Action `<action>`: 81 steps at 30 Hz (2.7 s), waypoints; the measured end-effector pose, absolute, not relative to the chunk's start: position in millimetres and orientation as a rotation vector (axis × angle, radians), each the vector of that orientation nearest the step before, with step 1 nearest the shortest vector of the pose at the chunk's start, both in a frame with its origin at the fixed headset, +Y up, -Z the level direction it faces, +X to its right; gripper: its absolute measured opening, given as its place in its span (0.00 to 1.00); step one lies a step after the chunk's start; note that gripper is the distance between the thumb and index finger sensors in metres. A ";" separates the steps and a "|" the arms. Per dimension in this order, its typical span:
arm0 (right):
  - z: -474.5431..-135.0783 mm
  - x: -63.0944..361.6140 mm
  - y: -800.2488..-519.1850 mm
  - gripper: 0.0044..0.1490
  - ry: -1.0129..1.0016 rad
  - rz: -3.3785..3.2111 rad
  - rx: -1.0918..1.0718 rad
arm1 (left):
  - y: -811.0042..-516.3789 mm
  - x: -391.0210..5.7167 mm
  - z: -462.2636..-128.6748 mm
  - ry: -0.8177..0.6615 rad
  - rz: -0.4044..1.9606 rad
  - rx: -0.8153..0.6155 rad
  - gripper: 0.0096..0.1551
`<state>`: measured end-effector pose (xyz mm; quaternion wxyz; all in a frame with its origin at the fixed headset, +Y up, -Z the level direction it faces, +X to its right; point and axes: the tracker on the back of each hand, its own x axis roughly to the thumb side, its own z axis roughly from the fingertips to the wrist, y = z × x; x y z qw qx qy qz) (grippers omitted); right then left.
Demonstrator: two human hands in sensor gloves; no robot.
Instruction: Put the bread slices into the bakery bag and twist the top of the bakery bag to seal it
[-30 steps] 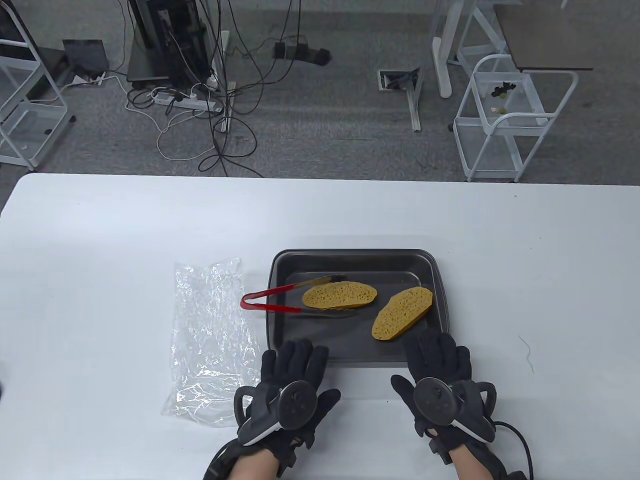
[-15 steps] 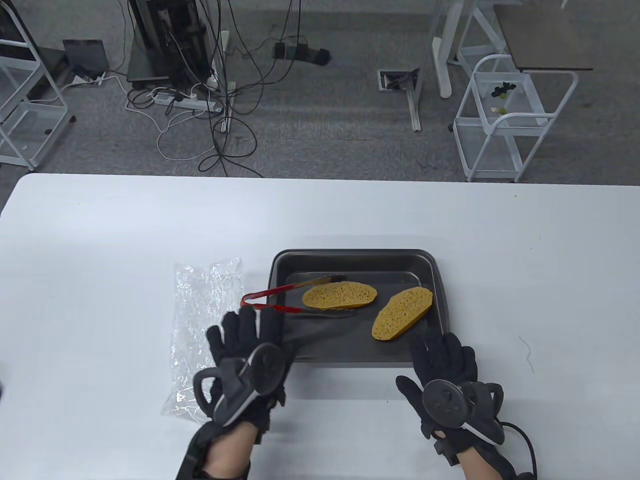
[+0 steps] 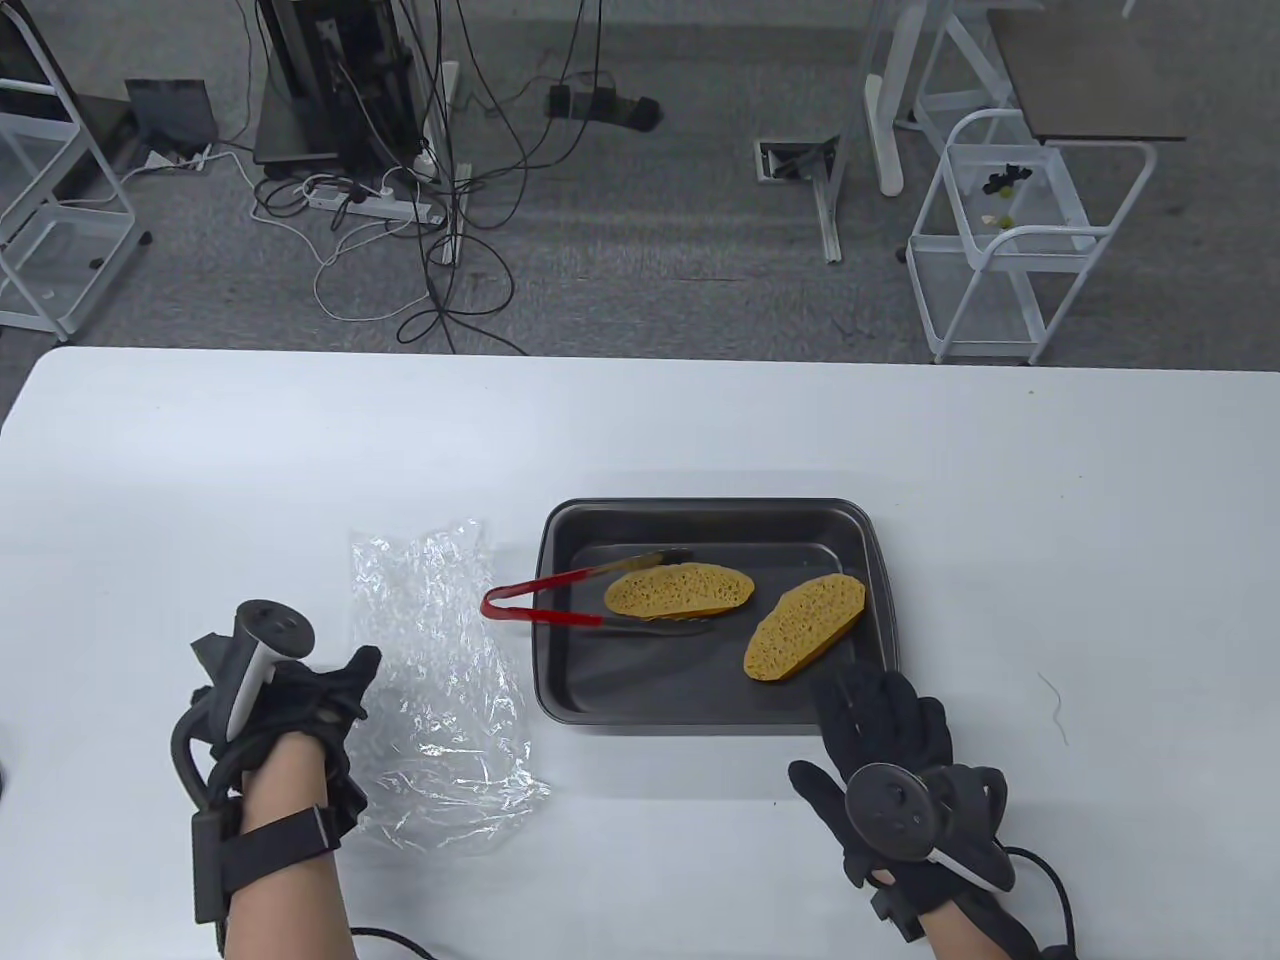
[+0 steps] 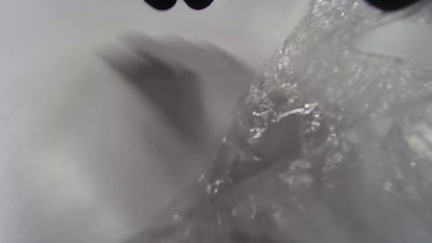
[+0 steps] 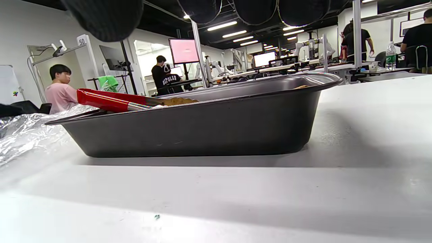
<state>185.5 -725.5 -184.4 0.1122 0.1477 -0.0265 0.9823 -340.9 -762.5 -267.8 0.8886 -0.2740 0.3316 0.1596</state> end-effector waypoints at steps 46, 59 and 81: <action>-182.0 206.1 -716.3 0.57 -0.321 2.566 0.474 | -591.7 -158.8 -171.2 -0.332 -0.178 0.443 0.24; -178.4 178.0 -721.1 0.58 -0.119 2.382 0.699 | -605.3 -91.1 -169.6 -0.517 -0.140 0.416 0.23; -160.0 240.3 -690.4 0.28 -0.808 2.150 -0.064 | -623.5 7.7 -56.1 -0.357 0.015 0.578 0.56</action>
